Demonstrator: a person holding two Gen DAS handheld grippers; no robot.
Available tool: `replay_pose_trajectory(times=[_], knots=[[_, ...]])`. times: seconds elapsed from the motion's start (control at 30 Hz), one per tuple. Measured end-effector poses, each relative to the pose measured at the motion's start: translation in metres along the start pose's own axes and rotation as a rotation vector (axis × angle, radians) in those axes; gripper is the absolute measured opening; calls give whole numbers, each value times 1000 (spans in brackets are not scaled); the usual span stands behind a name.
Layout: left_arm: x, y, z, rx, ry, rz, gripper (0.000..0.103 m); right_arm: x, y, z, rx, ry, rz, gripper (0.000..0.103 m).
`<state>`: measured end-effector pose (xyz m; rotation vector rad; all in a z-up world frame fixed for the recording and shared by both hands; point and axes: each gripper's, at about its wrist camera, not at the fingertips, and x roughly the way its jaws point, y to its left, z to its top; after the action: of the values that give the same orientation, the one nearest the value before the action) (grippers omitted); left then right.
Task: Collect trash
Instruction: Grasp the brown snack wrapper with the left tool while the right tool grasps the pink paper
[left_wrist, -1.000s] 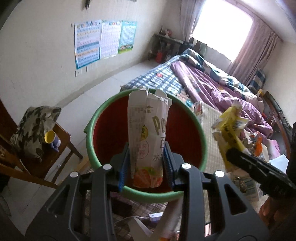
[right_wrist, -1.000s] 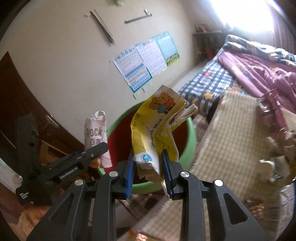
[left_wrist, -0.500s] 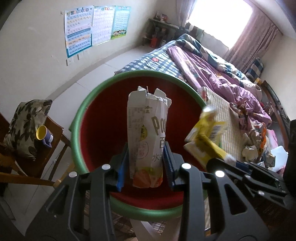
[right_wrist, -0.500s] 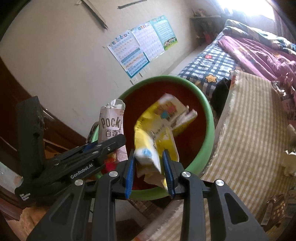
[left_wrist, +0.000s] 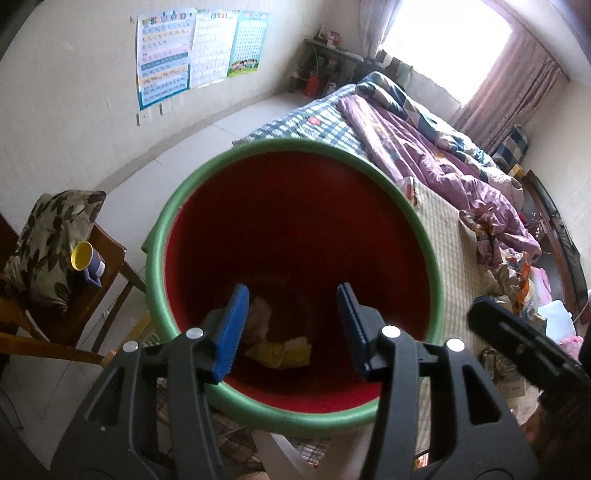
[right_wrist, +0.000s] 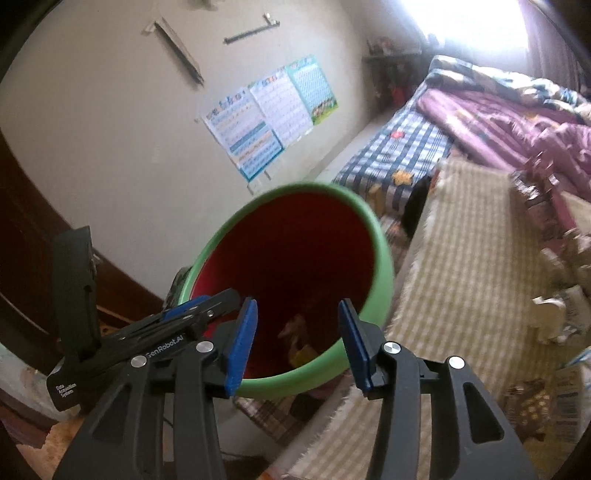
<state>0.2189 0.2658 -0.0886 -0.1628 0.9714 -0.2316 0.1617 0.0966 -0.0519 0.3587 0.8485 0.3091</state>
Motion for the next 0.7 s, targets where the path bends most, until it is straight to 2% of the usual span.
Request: replay_pose_trajectory(times=[0.23, 0.33, 0.53, 0.7], knots=[[-19, -32, -7, 59, -48, -27, 48, -52, -12, 0, -30, -108, -66, 48], [-24, -50, -14, 84, -46, -51, 48, -75, -30, -3, -19, -148, -114, 49], [-23, -94, -39, 145, 1, -100, 48, -123, -86, -18, 62, -209, -215, 49], [-21, -135, -72, 123, 67, -159, 48, -160, -142, -36, 144, -209, -284, 50]])
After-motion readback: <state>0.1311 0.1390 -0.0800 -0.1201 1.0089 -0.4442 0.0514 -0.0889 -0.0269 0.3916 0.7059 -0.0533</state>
